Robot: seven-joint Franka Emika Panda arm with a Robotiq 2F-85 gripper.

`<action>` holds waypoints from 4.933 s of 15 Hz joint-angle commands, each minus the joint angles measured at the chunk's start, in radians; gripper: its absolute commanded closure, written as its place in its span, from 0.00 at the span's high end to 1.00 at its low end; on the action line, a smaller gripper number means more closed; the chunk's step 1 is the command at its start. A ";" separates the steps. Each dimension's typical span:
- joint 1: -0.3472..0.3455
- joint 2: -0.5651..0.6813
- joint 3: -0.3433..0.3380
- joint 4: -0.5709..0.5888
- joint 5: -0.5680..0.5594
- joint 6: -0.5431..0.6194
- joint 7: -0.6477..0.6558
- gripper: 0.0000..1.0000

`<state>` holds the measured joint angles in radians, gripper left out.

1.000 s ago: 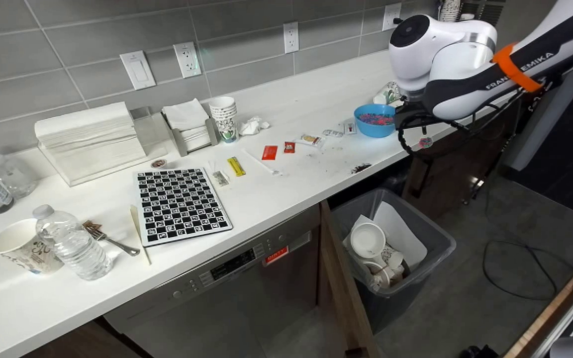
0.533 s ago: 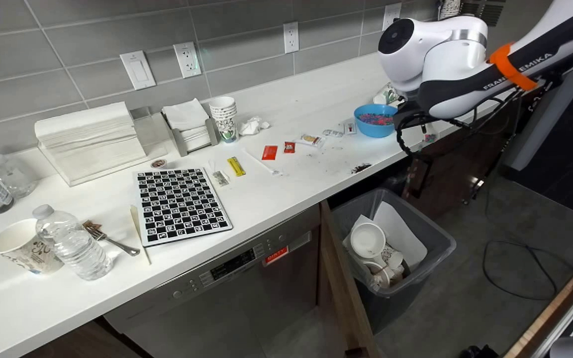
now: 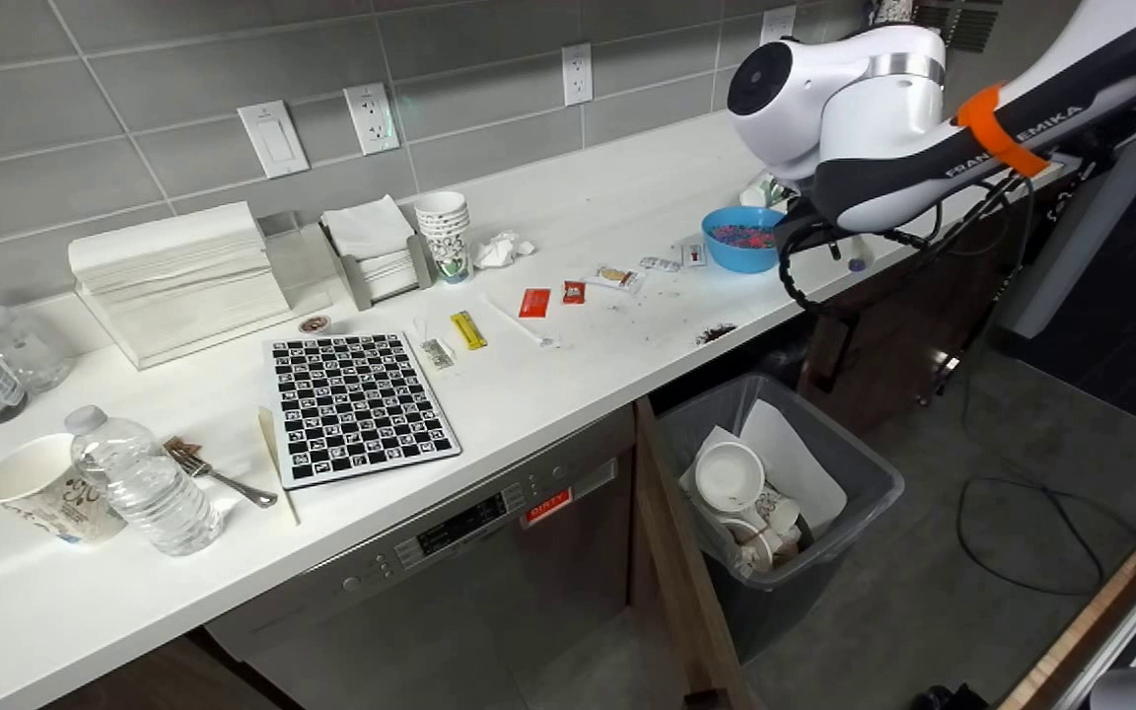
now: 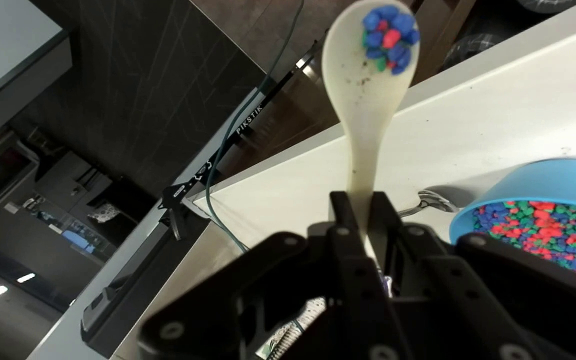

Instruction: Pour a spoonful of the blue bowl's contents into the bin

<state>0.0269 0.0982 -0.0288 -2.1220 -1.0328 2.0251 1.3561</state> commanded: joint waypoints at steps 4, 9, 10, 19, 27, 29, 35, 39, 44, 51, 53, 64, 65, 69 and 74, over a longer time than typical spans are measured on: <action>0.017 0.083 0.019 0.074 -0.086 -0.132 0.061 0.03; 0.010 0.086 0.023 0.079 -0.091 -0.117 0.052 0.13; 0.011 0.093 0.023 0.084 -0.094 -0.117 0.054 0.13; 0.070 0.115 0.069 0.081 -0.234 -0.193 0.021 0.03; 0.035 0.074 0.090 0.033 -0.199 -0.079 0.002 0.03; 0.008 0.079 0.077 0.033 -0.148 0.032 -0.008 0.03; -0.099 0.091 0.002 0.037 0.103 0.341 -0.110 0.03; -0.141 0.086 -0.059 0.043 0.288 0.403 -0.214 0.03; -0.179 0.122 -0.130 0.094 0.477 0.398 -0.377 0.03; -0.242 0.250 -0.198 0.256 0.787 0.465 -0.590 0.03; -0.257 0.305 -0.207 0.314 0.862 0.485 -0.634 0.03; -0.260 0.379 -0.268 0.407 0.994 0.334 -0.562 0.03; -0.275 0.404 -0.267 0.438 1.036 0.312 -0.558 0.03; -0.308 0.487 -0.260 0.535 1.142 0.305 -0.528 0.03; -0.307 0.575 -0.258 0.626 1.175 0.309 -0.491 0.03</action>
<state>-0.2719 0.6012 -0.2920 -1.5802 0.1068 2.3632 0.8383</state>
